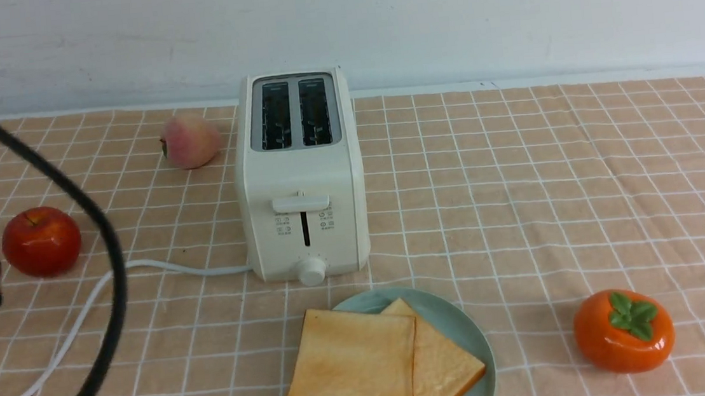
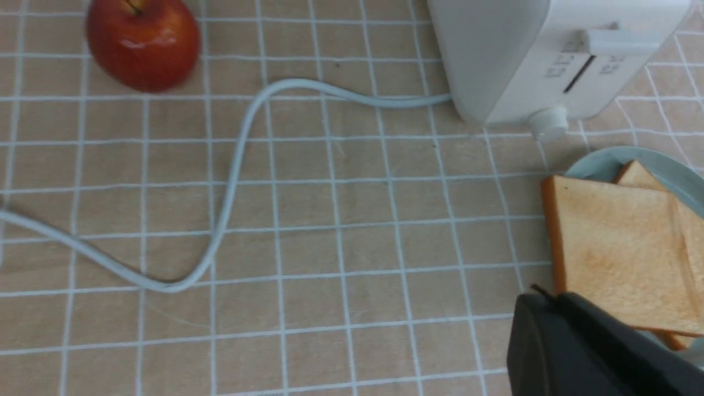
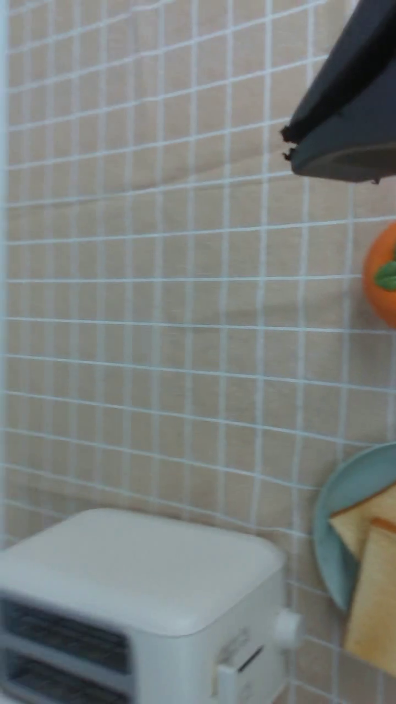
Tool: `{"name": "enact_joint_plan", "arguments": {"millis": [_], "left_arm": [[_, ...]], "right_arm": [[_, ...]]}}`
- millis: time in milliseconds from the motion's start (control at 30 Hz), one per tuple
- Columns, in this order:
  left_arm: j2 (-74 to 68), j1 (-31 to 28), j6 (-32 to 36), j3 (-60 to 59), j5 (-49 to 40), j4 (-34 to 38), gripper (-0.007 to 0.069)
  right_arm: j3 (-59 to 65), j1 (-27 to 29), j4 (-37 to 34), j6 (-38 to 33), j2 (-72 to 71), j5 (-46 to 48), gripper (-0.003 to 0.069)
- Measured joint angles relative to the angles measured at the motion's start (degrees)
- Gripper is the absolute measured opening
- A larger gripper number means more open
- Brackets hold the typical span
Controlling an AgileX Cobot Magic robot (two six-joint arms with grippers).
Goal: Take toasted bread from bread machine on light coffee tablecloth place on plate.
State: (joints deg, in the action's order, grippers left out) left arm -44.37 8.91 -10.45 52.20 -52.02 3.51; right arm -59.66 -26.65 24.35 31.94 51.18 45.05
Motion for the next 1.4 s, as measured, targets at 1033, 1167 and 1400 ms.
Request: {"name": "enact_joint_plan", "arguments": {"millis": [1033,1167,1400], "left_arm": [[32.28,0.28,-14.36,-21.53,6.69,1.79,-0.0014],[32.28,0.28,-14.36,-21.53,6.39,1.85,-0.0014],[32.28,0.28,-14.36,-21.53,6.32,1.85,-0.0013]], "right_arm": [[47.95,0.0,17.75,2.48,-36.87,-24.64,-0.0008],[48.14,0.0,17.9,2.48,-36.87,-24.64,-0.0005],[48.14,0.0,17.89,2.48,-36.87,-24.7,0.0]]}}
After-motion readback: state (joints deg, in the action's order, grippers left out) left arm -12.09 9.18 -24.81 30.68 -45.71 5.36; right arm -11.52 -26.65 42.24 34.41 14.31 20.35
